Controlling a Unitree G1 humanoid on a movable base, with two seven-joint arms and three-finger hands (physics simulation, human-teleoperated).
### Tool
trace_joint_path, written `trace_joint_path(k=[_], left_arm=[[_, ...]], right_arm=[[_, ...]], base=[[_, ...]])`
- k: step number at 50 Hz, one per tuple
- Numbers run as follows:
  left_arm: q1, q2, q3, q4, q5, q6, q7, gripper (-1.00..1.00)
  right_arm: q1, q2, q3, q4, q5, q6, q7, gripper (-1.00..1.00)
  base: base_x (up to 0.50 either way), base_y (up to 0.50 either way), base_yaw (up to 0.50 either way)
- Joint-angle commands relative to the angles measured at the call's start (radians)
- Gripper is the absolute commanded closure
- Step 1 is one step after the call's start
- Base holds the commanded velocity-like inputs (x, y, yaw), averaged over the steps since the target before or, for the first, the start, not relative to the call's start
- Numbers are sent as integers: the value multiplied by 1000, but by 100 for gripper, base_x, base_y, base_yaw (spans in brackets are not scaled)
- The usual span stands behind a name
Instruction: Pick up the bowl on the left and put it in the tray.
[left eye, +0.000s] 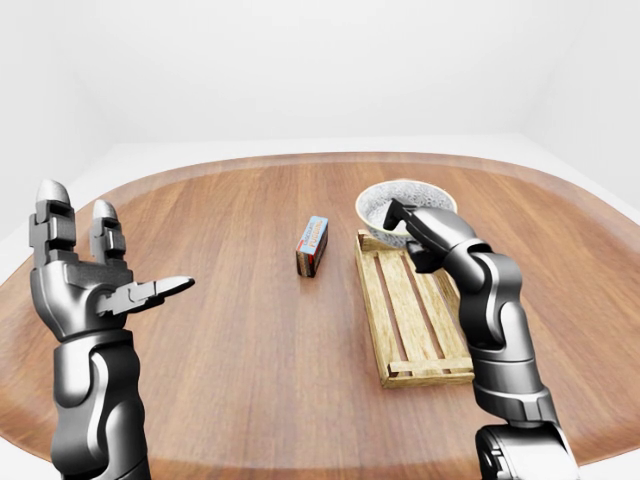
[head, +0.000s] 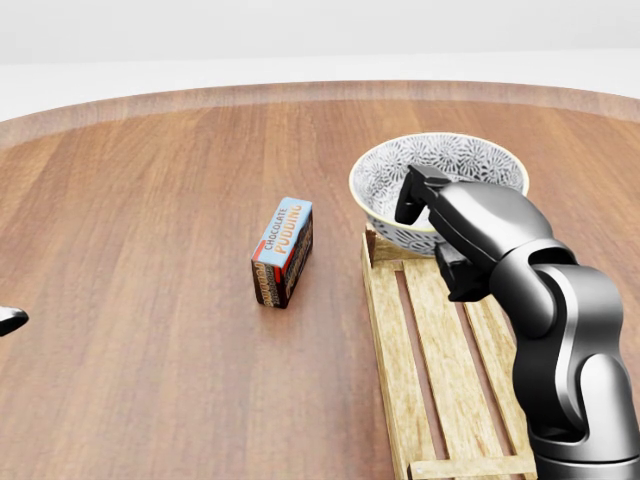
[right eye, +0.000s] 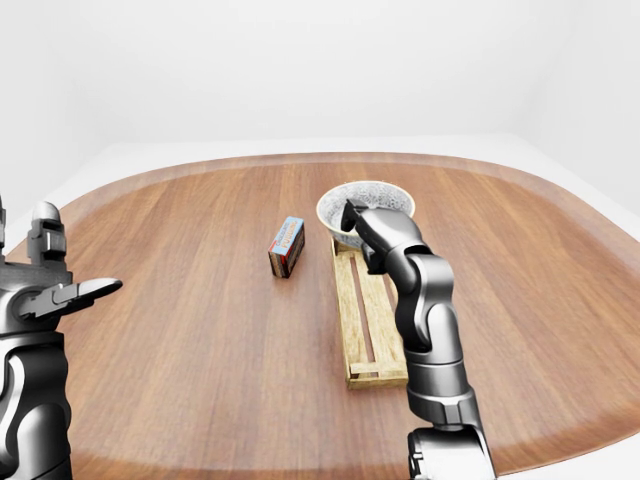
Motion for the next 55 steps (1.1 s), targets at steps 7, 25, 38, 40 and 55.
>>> trace_joint_path(k=[7, 25, 38, 40, 55], left_arm=[[3, -2, 4, -12, -1, 0, -2, -100], [3, -4, -2, -6, 3, 0, -2, -100], [1, -6, -10, 7, 11, 0, -5, -100], [2, -6, -9, 3, 10, 0, -5, -100], [4, -8, -7, -5, 9, 0, -5, -100]], right_arm=[[37, -50, -10, 54, 129, 0, 0, 100], [56, -47, -12, 145, 250, 0, 0, 100], [62, -79, -37, 195, 349, 0, 0, 100], [65, -85, -47, 212, 369, 0, 0, 100], [73, -102, -49, 249, 421, 0, -67, 100]], base=[[0, 0, 0], [0, 0, 0], [0, 0, 0], [0, 0, 0], [0, 0, 0]])
